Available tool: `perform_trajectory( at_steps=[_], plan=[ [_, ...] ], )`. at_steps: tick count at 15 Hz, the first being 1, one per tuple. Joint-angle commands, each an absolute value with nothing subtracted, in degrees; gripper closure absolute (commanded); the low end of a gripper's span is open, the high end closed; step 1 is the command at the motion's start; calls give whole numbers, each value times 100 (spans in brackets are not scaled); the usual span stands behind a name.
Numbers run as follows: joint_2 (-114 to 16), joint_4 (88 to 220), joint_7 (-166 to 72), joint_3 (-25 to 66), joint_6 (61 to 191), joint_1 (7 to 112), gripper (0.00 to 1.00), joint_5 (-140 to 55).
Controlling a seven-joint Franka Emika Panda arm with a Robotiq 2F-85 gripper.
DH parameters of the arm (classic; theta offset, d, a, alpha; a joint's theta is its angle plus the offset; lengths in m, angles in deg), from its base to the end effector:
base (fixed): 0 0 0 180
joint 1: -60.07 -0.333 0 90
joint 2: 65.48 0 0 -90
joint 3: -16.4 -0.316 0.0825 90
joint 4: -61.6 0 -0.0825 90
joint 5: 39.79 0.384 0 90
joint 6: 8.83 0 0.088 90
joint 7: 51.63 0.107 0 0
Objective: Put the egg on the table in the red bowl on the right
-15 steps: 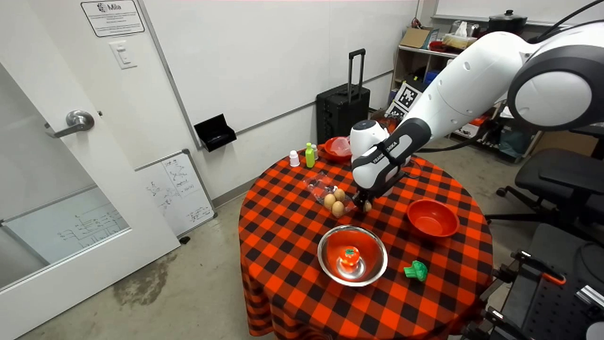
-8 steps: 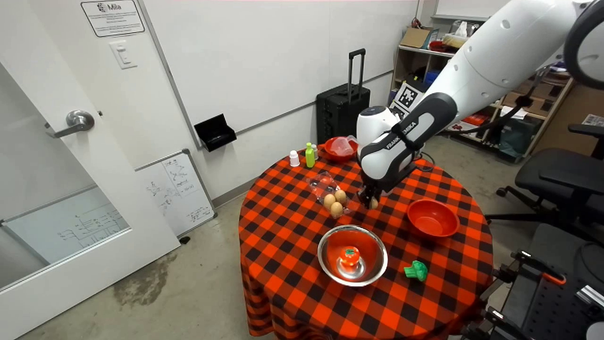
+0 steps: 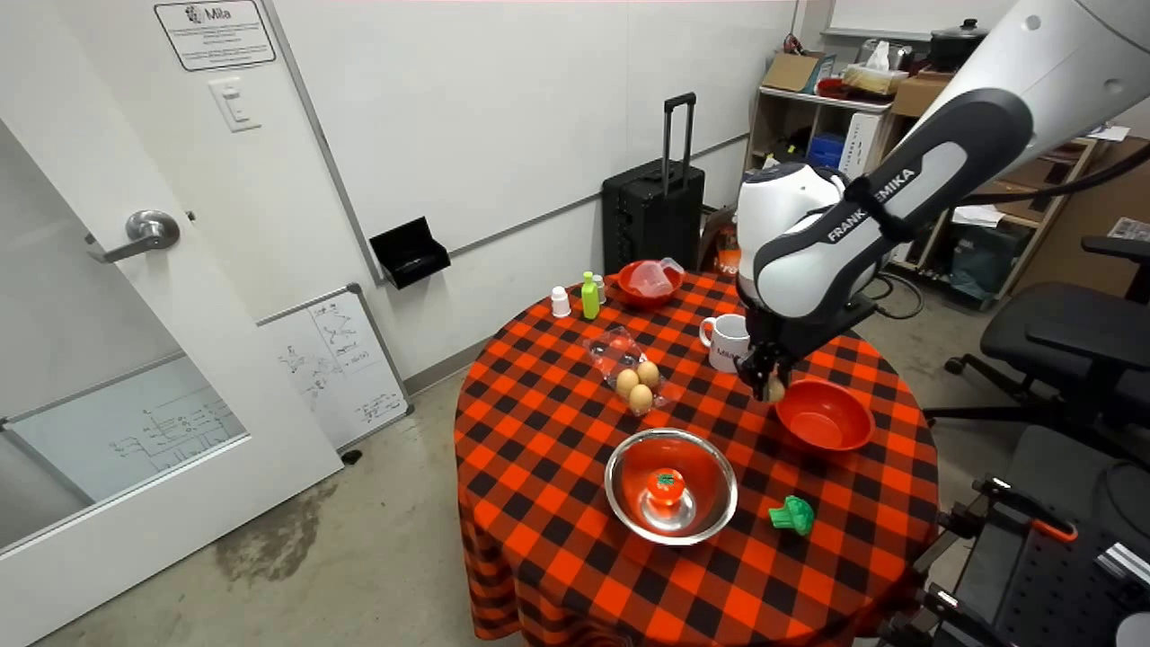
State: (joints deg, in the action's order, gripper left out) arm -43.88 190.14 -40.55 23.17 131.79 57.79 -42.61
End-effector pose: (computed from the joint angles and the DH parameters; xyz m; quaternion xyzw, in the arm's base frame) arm 0.5235 -0.0432 0.1858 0.9896 -0.1125 -0.0798 0.0406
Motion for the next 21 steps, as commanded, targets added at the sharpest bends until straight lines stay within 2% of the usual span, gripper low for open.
perform_trajectory(
  at_steps=[1, 9, 15, 21],
  plan=[
    [-5015, 19850, -3874, 2340, 13230, 6033, 77, -4037],
    [-4682, 20286, -4030, 2503, 13938, 6710, 77, -3599],
    [-3945, 19937, -3986, 2542, 14682, 6821, 77, -3544],
    [-3335, 19445, -4047, 2499, 14785, 6946, 77, -3454]
  ],
)
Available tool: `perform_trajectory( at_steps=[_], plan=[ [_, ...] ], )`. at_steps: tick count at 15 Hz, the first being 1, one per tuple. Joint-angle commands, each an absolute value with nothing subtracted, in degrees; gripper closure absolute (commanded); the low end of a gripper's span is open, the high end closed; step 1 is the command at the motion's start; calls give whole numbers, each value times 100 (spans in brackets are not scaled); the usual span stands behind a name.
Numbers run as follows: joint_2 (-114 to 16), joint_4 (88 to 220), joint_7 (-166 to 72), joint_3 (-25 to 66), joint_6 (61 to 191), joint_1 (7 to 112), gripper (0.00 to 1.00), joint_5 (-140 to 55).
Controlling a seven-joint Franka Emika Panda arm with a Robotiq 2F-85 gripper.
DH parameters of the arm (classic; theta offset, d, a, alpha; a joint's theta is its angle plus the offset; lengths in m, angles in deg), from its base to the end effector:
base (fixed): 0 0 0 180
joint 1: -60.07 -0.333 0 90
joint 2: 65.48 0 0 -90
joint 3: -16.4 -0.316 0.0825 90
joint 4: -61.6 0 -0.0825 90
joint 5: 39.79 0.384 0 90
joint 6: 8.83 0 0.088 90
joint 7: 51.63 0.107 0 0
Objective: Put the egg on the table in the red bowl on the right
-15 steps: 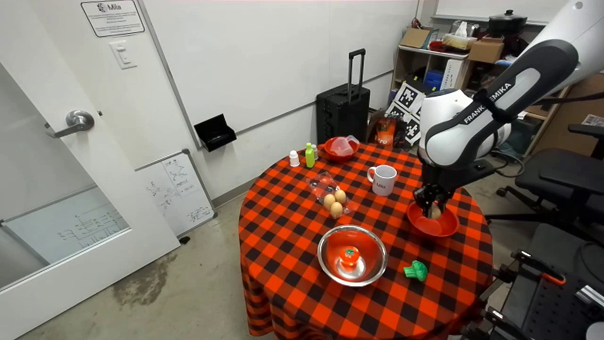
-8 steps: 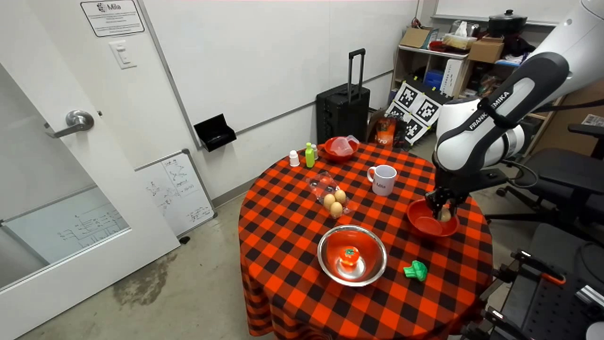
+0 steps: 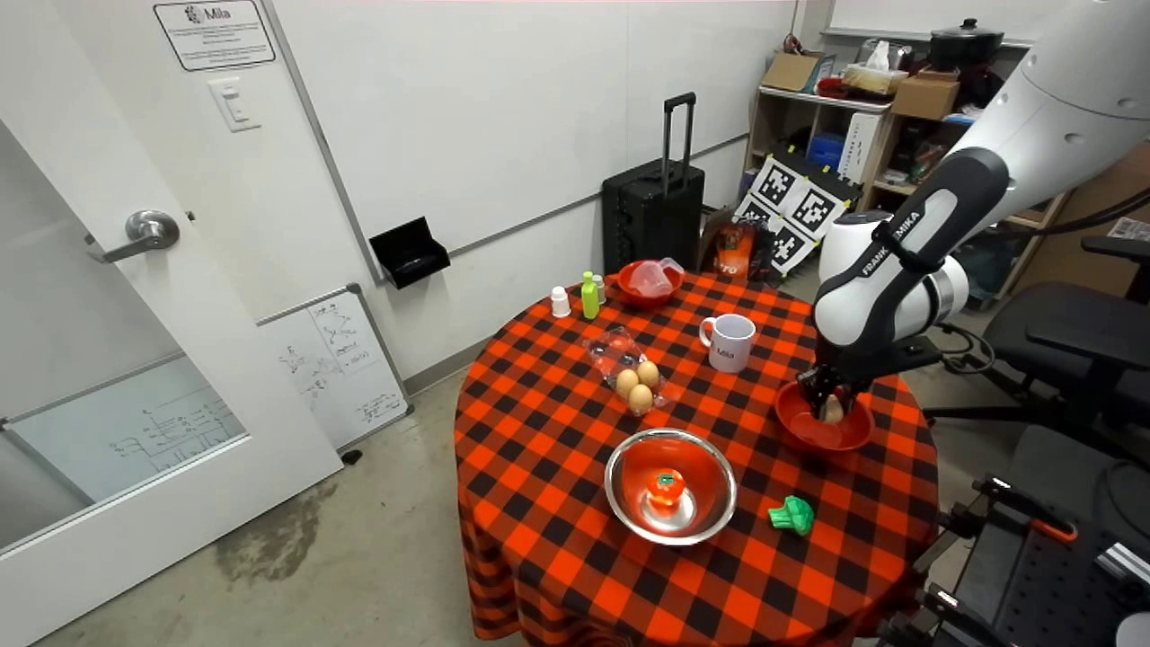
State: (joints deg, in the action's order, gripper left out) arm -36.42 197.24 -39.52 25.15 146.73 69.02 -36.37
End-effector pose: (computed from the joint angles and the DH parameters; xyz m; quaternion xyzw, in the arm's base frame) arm 0.4521 -0.1548 0.1040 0.9575 -0.2770 -0.0771 0.0236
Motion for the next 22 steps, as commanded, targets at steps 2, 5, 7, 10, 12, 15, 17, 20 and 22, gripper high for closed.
perform_trajectory(
  at_steps=[2, 5, 7, 10, 12, 15, 17, 20, 22],
  plan=[
    [-3158, 19275, -4042, 2490, 14760, 6962, 77, -3442],
    [-2911, 19026, -4013, 2490, 14696, 6946, 77, -3431],
    [-2771, 18891, -4020, 2479, 14673, 6952, 77, -3420],
    [-2613, 18743, -4018, 2482, 14649, 6948, 77, -3417],
    [-2545, 18689, -4029, 2471, 14652, 6958, 77, -3408],
    [-2479, 18644, -4044, 2455, 14639, 6973, 44, -3392],
    [-2474, 18650, -4038, 2455, 14653, 6970, 19, -3381],
    [-2508, 18704, -4020, 2467, 14697, 6960, 1, -3365],
    [-2616, 18813, -3958, 2546, 14727, 6895, 0, -3400]
  ],
)
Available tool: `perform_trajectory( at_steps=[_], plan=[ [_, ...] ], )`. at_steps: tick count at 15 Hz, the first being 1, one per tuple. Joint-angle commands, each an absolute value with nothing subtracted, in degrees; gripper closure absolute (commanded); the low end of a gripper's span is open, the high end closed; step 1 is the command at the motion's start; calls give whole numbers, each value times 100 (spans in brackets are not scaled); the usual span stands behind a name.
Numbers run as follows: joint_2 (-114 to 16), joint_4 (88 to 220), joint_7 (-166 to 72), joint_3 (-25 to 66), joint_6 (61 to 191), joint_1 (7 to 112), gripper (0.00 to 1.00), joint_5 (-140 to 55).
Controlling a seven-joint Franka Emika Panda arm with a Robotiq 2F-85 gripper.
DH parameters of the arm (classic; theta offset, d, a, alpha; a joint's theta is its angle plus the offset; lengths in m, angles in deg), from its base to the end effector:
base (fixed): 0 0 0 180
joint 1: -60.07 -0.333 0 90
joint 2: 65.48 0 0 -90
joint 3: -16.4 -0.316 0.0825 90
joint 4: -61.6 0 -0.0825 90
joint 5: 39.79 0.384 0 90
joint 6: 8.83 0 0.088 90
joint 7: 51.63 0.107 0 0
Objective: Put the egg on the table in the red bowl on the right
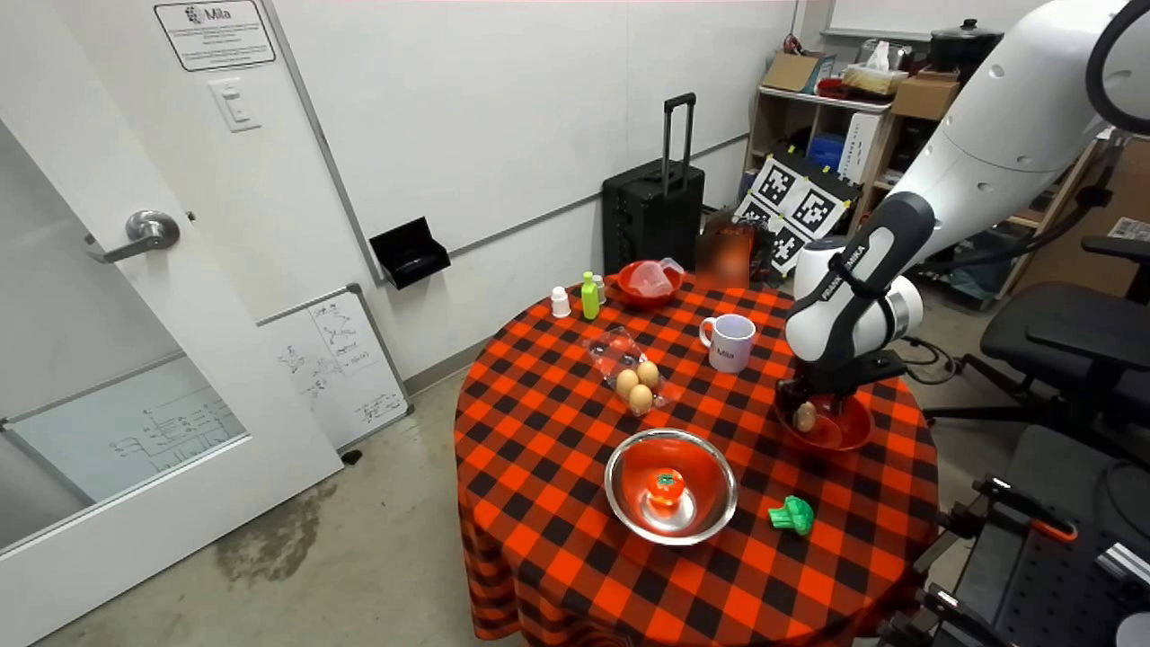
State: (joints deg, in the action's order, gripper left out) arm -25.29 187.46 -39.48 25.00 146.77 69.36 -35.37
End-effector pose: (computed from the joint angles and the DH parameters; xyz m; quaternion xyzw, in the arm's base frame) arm 0.4806 -0.1680 0.0516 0.9554 -0.2803 -0.0875 0.0325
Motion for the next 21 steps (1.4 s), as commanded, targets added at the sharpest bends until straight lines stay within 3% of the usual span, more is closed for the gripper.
perform_trajectory(
  at_steps=[1, 8, 16, 21],
  plan=[
    [-2723, 18910, -3927, 2604, 14761, 6859, 0, -3426],
    [-3503, 19418, -3746, 3030, 14805, 6484, 0, -3653],
    [-4565, 19921, -4570, 2464, 14650, 6800, 0, -3442],
    [-4483, 19804, -4729, 2343, 14580, 6858, 0, -3441]
  ],
)
